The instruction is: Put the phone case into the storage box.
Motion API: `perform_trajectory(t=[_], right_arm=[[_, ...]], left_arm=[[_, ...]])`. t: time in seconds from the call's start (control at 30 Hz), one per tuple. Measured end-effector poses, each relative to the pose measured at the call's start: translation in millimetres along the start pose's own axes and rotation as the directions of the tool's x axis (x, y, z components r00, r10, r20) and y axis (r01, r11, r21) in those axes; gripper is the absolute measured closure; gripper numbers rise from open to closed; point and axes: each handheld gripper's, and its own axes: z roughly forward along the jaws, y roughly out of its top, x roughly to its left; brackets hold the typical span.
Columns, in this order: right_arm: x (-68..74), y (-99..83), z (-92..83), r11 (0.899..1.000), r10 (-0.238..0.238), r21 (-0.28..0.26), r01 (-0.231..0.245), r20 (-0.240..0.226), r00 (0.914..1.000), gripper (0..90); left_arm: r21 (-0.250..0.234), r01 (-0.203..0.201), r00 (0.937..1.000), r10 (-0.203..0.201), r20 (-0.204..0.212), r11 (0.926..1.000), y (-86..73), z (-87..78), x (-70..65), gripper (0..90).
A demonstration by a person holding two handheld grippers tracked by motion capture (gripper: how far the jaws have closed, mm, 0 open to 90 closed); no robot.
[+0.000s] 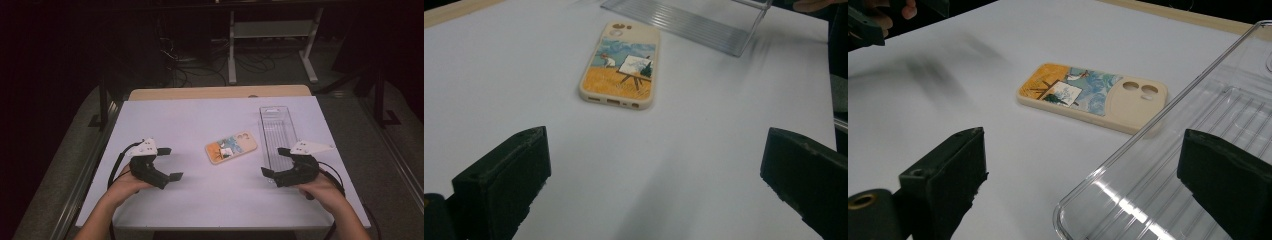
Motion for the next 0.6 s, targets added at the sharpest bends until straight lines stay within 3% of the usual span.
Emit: perform_trajectory(t=[0.6], right_arm=[[0.4, -0.1, -0.6, 1.000, 0.006, 0.003, -0.006, -0.002, 1.0000, 5.0]], left_arm=[[0.013, -0.028, 0.9992, 0.027, 0.030, 0.9995, 27.9, 15.9, 1.4, 0.0]])
